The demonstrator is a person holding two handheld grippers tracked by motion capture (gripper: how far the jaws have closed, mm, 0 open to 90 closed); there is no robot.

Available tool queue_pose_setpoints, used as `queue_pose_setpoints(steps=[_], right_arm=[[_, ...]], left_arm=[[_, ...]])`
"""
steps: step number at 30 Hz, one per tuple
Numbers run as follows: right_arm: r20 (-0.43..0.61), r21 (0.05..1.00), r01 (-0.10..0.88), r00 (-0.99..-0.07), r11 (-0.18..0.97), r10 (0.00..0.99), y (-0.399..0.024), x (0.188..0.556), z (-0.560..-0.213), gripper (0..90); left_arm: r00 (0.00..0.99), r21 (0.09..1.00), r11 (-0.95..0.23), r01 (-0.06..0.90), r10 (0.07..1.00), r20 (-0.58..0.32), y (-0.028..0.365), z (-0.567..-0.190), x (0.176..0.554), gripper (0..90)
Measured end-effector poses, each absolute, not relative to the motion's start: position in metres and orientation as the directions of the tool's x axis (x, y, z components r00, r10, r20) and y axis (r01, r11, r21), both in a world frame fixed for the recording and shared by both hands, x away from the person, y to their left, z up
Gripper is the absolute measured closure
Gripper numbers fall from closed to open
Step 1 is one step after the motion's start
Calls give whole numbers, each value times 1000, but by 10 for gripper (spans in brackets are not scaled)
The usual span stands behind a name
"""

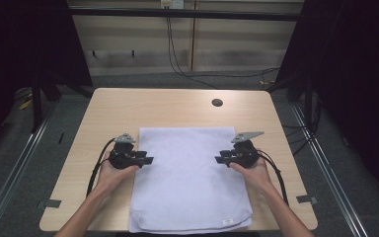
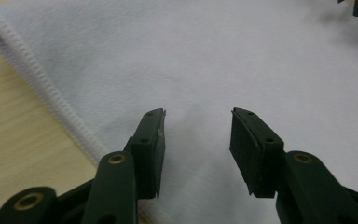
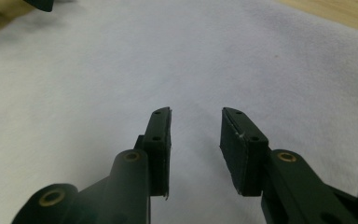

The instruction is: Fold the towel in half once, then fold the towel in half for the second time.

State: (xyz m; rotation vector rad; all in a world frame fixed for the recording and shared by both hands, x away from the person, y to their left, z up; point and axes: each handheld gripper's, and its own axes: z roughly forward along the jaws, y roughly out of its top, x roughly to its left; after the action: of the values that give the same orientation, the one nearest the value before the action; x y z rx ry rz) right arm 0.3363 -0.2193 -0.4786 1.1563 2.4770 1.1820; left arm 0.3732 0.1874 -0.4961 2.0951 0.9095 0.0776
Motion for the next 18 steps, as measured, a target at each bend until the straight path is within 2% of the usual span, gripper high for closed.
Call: queue_pose_setpoints(steps=[2, 3, 5, 6, 7, 9, 10, 14, 18], right_arm=[[164, 713, 584, -678, 389, 717, -214, 346, -484, 624], [155, 699, 595, -668, 397, 728, -211, 353, -488, 581], [156, 695, 607, -651, 386, 742, -208, 359, -492, 581], [146, 689, 607, -652, 397, 744, -206, 359, -494, 578], [105, 671, 605, -650, 429, 752, -205, 360, -498, 576], [115, 681, 603, -648, 415, 753, -206, 358, -500, 565], [122, 671, 613, -647, 418, 753, -206, 355, -499, 561], [149, 666, 620, -656, 415, 740, -211, 347, -498, 566], [154, 655, 618, -672, 435, 724, -213, 329, -496, 567]], left_arm=[[743, 715, -389, 581, 612, -271, 189, -498, 377, 660], [743, 709, -403, 578, 620, -253, 190, -497, 377, 651], [744, 698, -434, 569, 634, -212, 191, -499, 376, 662], [744, 707, -422, 567, 630, -220, 192, -502, 376, 663], [742, 711, -418, 566, 634, -218, 193, -502, 375, 670], [755, 715, -448, 537, 633, -171, 191, -502, 371, 701], [761, 710, -463, 531, 629, -159, 191, -501, 368, 744], [777, 710, -453, 540, 592, -213, 197, -503, 357, 788], [796, 715, -464, 522, 567, -213, 200, -503, 346, 790]])
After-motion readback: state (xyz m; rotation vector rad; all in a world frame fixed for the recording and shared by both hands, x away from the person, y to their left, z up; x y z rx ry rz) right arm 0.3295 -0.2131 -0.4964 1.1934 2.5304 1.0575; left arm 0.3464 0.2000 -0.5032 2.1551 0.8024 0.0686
